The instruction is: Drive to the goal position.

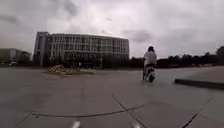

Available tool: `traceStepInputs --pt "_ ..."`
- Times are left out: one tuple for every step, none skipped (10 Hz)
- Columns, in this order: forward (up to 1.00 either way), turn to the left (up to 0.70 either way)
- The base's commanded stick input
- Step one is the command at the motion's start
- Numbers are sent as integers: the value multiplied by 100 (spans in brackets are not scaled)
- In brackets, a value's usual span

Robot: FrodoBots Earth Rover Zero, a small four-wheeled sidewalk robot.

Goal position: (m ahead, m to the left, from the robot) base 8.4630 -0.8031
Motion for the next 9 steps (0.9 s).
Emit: traceStepInputs --pt "70 0" --pt "70 0" --pt "70 0" --pt "70 0" --pt "70 0" --pt "70 0" --pt "70 0" --pt "70 0" --pt "70 0"
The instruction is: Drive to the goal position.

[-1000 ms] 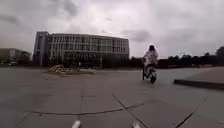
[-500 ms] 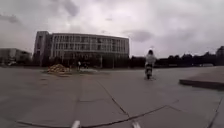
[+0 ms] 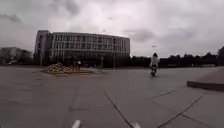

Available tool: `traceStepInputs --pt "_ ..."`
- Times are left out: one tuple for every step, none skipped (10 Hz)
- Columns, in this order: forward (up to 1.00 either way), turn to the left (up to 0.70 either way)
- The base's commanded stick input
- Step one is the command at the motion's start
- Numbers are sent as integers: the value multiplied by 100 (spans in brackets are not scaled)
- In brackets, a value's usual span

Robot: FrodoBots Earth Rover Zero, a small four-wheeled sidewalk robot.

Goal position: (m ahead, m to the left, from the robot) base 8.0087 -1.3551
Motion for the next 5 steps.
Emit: traceStepInputs --pt "70 0" --pt "70 0" --pt "70 0" --pt "70 0" --pt "70 0"
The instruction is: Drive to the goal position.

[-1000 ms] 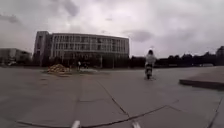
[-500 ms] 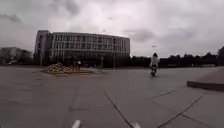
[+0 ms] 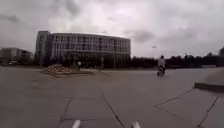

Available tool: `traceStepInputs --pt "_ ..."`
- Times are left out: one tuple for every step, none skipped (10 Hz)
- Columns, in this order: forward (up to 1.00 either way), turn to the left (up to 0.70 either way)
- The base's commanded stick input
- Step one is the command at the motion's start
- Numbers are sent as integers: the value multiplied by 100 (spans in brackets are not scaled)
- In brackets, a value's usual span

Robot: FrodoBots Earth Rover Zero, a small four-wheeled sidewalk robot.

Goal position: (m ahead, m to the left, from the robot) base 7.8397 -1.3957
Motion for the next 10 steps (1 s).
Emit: traceStepInputs --pt "70 0" --pt "70 0" --pt "70 0" --pt "70 0" --pt "70 0" --pt "70 0" --pt "70 0" --pt "70 0" --pt "70 0" --pt "70 0"
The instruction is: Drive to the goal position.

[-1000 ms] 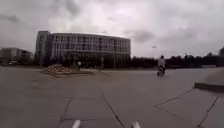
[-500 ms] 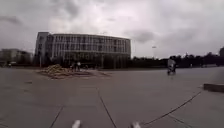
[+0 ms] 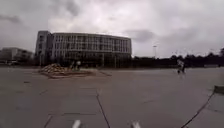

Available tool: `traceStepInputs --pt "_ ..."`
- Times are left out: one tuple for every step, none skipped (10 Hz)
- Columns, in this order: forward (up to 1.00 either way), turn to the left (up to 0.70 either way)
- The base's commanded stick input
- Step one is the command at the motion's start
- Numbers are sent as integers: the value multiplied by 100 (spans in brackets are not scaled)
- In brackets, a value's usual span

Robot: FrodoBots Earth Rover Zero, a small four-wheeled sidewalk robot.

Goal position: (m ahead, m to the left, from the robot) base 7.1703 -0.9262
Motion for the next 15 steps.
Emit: traceStepInputs --pt "70 0" --pt "70 0" --pt "70 0" --pt "70 0" --pt "70 0" --pt "70 0" --pt "70 0" --pt "70 0" --pt "70 0" --pt "70 0" --pt "70 0" --pt "70 0" --pt "70 0" --pt "70 0" --pt "70 0"
